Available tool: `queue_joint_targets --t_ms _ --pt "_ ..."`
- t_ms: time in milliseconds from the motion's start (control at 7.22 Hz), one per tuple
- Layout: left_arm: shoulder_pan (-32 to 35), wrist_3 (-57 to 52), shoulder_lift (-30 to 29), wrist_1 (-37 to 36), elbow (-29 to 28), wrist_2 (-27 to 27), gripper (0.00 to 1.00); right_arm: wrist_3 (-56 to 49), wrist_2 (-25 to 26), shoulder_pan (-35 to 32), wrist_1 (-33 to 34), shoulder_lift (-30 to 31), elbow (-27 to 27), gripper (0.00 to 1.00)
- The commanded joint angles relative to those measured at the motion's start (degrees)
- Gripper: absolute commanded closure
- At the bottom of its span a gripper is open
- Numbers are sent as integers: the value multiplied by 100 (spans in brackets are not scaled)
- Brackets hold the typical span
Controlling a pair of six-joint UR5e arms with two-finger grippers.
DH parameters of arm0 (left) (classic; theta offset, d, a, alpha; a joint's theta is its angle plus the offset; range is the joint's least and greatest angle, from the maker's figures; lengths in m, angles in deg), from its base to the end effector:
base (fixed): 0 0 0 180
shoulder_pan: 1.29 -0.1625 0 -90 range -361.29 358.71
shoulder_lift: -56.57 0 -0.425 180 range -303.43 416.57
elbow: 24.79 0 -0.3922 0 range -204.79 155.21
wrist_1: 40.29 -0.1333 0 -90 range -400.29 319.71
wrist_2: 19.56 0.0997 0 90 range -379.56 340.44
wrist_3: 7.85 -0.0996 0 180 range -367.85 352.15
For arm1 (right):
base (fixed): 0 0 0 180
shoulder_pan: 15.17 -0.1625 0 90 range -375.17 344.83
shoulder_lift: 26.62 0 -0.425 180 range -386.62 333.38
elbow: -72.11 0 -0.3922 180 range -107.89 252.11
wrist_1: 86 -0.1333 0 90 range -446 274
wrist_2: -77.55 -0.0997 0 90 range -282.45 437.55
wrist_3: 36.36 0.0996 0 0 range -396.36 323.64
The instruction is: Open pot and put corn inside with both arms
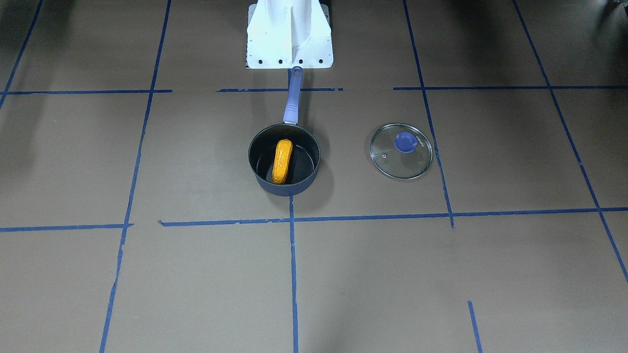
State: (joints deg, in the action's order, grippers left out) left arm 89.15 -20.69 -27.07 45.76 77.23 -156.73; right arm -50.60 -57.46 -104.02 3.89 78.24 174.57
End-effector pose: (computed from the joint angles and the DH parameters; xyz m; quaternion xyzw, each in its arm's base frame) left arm -0.0637 -0.4444 0.6109 0.0598 0.3958 0.1049 0.9104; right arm 0.0552 -0.3809 0.6641 0.0253 -0.3823 -0.1161 0.9164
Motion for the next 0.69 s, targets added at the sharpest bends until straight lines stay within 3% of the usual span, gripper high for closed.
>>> queue_joint_targets --t_ms 0,554 --pt "0 -16 -3 0 11 24 0 17 -43 0 -7 -1 -24 0" --pt "-18 1 -100 -18 -130 59 0 9 -7 0 -25 -27 -42 0"
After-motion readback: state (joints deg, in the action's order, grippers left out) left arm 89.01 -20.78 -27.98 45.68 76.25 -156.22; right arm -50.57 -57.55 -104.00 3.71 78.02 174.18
